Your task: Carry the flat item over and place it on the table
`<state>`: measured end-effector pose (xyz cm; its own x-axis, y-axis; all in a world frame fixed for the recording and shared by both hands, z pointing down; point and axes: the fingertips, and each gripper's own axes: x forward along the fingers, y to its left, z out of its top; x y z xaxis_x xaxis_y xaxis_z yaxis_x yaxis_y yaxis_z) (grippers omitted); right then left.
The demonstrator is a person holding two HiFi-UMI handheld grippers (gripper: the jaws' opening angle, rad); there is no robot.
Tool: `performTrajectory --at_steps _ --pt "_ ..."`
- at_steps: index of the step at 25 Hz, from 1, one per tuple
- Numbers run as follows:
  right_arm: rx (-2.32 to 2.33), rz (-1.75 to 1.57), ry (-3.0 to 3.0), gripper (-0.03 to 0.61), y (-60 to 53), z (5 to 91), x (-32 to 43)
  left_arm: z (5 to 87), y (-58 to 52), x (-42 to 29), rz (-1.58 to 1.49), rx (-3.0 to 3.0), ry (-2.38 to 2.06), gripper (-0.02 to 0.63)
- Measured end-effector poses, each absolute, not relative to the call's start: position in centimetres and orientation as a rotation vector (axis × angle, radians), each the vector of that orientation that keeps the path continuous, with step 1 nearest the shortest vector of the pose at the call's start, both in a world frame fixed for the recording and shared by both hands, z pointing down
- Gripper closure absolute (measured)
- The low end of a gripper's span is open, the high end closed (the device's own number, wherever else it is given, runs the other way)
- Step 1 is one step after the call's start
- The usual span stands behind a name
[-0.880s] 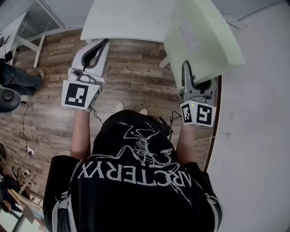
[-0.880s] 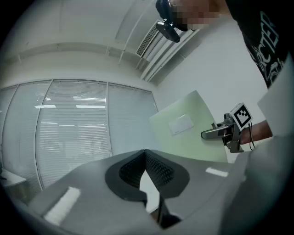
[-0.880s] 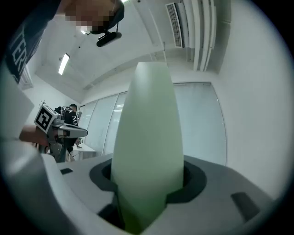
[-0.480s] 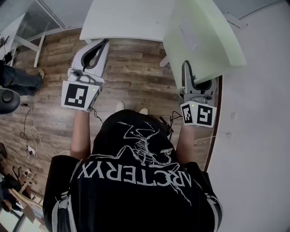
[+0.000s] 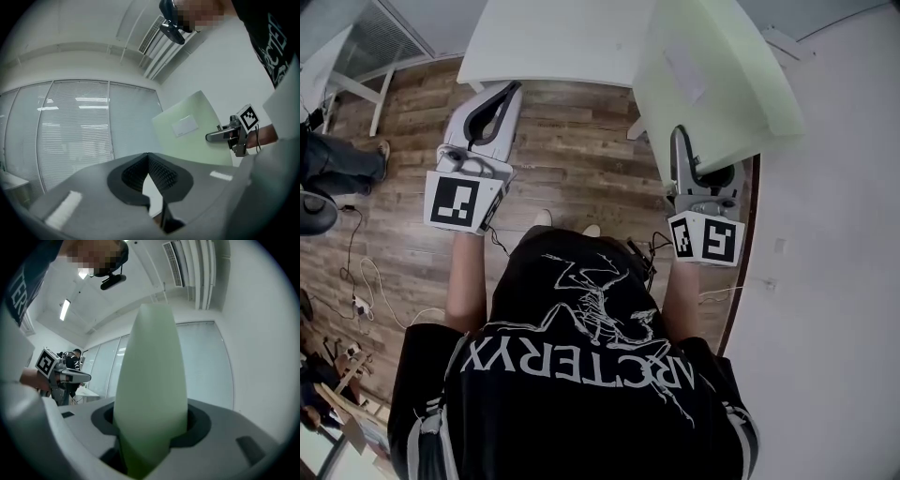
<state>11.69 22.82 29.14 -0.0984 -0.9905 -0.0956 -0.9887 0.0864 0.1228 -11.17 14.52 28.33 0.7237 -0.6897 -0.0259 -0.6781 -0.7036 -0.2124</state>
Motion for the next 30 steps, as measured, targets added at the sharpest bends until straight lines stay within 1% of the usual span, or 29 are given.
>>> performTrajectory --at_steps 8,14,20,25,30 --pt "2.047 -0.212 -2.368 0.327 21.7 30.0 14.7 28.8 13.3 -8.4 -0.065 -2.679 1.148 0.606" --pt "2.024 -0.185 -2.368 0.327 17.2 31.3 15.4 29.9 9.1 -7.7 -0.104 -2.698 1.172 0.606" --pt "2.064 -0.188 -2.311 0.327 8.7 32.5 15.7 31.1 -0.1 -6.9 -0.103 -2.698 1.106 0.606" --pt "2.092 -0.184 -2.227 0.327 -1.3 31.8 15.9 32.0 -11.6 -7.9 -0.129 -2.747 1.136 0.606" --pt "2.167 -0.169 -2.152 0.327 -9.3 31.0 16.0 31.8 -19.6 -8.6 -0.126 -2.796 1.099 0.606"
